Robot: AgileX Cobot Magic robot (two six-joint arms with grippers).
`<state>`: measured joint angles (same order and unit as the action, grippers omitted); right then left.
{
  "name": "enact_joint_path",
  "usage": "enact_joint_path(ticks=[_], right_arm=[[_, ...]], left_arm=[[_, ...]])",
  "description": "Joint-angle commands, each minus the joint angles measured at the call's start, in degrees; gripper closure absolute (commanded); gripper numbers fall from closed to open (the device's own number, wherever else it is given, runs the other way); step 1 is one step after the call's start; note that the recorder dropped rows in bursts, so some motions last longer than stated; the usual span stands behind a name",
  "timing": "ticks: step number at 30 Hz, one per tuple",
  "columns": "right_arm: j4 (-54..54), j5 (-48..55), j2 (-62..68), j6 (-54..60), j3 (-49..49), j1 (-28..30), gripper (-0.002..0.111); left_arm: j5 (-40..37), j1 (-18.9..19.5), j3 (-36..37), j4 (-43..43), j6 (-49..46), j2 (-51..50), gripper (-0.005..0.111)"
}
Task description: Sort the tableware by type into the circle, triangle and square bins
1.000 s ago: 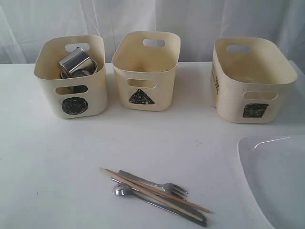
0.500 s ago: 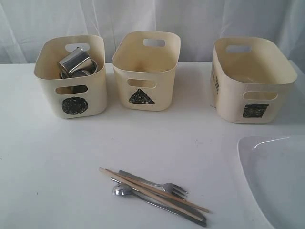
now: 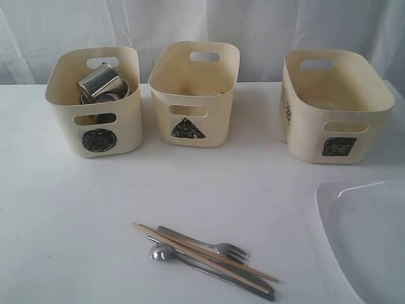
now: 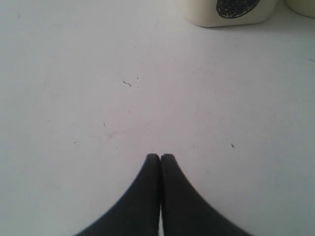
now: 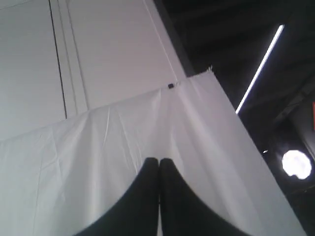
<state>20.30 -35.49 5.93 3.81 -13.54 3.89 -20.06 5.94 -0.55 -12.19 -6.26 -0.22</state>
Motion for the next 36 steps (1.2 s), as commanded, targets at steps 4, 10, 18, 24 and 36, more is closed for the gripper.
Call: enact_joint_path(ticks=[4,10,18,24,36], right_arm=[[-12.07,-3.52,30.02,-8.05,-22.58,-0.01,0.108],[-87.62,15.89,56.37,-61.32,-39.32,-3.15,0.108],[-120.24,36.05,69.64,-95.44,-39.59,-6.34,0.108],[-120.24,52.29,68.06,-67.43,-39.48,-6.67,0.108],[-16.01,88.04,66.56,15.54,-41.84,-2.35,0.108]], left_arm=[[-0.89,-0.41,0.55,-0.12,-0.12,0.22,0.107],[0.7,-0.41,0.55,-0.12,-0.12,0.22,0.107],[8.58,-0.41,0.55,-0.12,-0.12,0.22,0.107],[8.43,-0.41,0.55,-0.12,-0.12,0.22,0.107],[8.33,-0.41,0.55,-0.12,-0.12,0.22,0.107]])
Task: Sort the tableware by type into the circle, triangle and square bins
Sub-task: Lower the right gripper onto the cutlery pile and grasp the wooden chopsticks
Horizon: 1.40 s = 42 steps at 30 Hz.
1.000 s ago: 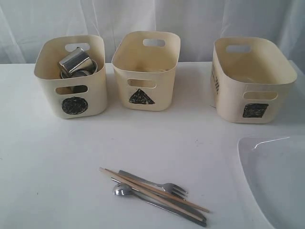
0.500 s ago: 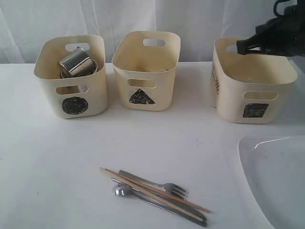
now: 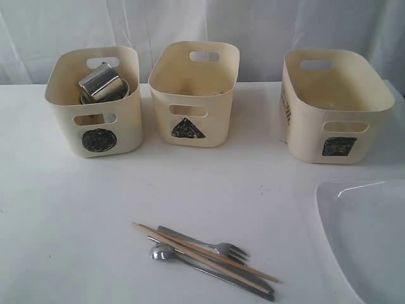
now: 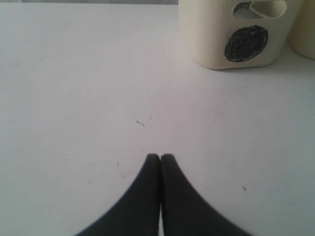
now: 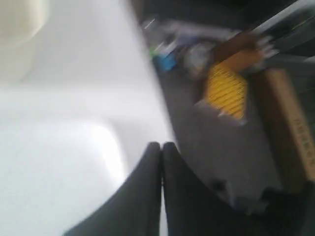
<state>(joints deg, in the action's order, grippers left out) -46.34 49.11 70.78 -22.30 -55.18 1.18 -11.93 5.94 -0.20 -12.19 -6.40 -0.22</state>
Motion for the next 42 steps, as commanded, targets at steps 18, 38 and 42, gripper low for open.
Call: enact_joint_path(ticks=[18,38,42], right_arm=[[53.85,10.14,12.41,49.06,-0.09,-32.02,0.108],[52.73,-0.05,30.53,53.57,-0.09,-35.42,0.061],[52.51,-1.0,32.0,53.57,-0.09,-35.42,0.072]], left_arm=[[0.19,-0.41,0.2,-0.12,0.02,0.22,0.107],[0.19,-0.41,0.2,-0.12,0.02,0.22,0.107],[0.19,-0.41,0.2,-0.12,0.02,0.22,0.107]])
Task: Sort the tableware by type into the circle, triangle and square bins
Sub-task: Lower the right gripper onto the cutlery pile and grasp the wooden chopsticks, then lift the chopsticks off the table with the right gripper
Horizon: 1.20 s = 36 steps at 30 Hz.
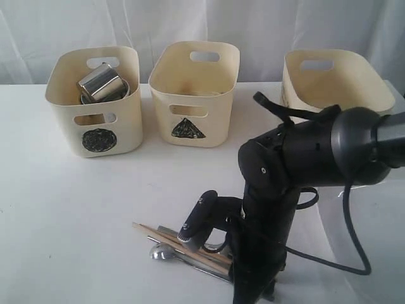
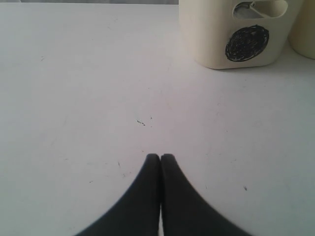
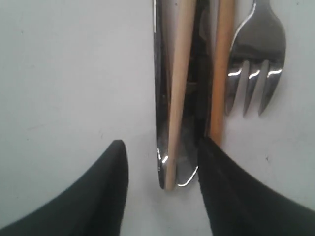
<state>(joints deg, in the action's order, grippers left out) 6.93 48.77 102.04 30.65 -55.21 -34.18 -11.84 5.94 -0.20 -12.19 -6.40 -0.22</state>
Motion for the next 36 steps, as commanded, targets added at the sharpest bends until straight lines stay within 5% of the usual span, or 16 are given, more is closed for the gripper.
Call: enact_joint_path(ticks=[1,20,36], right_arm=[[-0.76,-0.66,1.01,0.62,-0.06,-0.06,0.074],[-0.76,3.18,1.51,-0.94,-0.06,-0.06,0.107],[-1.59,0.76,-4.43,-2.6,-0.06,-0.06,0.108]], left_arm=[[0.11,-0.41,0.2,-0.12,0.02,0.22,0.107],[0.11,-0.41,0.2,-0.12,0.02,0.22,0.107],[0.11,-0.41,0.2,-0.12,0.02,0.22,0.107]])
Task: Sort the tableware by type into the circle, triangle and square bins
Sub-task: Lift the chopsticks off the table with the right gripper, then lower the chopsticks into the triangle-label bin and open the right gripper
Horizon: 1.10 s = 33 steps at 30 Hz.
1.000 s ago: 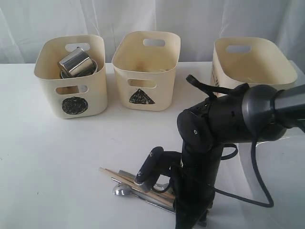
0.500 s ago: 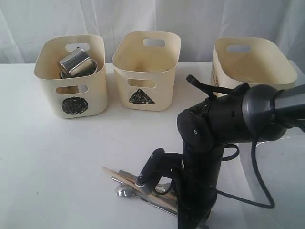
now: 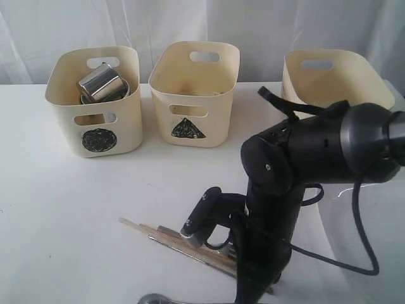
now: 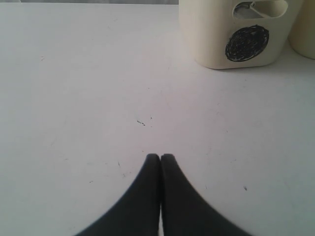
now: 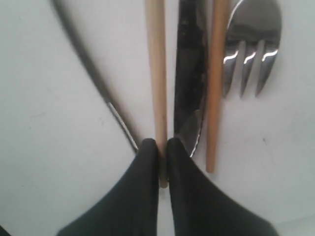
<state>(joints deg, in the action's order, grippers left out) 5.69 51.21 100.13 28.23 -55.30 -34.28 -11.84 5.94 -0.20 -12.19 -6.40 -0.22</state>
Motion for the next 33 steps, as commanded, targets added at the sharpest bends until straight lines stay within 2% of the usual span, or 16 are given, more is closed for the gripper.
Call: enact_joint_path(ticks=[1,11,18,22,27,33], right_arm=[[-0.35,-2.33,-2.83,-0.19,0.03,0.04,0.108],[-0.09,-3.93,-3.76,-1.63,-0.07,0.04,0.108],[-0.47,-4.22,-11.46,-5.06,-4.9,0.04,0.108],[-1.66,-13.86,-14.63,-14.61,-10.88,1.49,0.108],[-1.66,-29.92,-12.94,-25.0,-18.08,6.2,0.108],[-1.45,-35.38,-3.92,-32.87,-25.05,10.85,0.108]], left_arm=[[0.11,-0.41,0.2,-0.12,0.02,0.22,0.107],[0.11,-0.41,0.2,-0.12,0.02,0.22,0.107],[0.11,-0.41,0.2,-0.12,0.02,0.22,0.107],[0.11,-0.41,0.2,-0.12,0.02,0.22,0.107],[0.11,-0.41,0.2,-0.12,0.02,0.22,0.107],[0.11,-0.41,0.2,-0.12,0.02,0.22,0.107]])
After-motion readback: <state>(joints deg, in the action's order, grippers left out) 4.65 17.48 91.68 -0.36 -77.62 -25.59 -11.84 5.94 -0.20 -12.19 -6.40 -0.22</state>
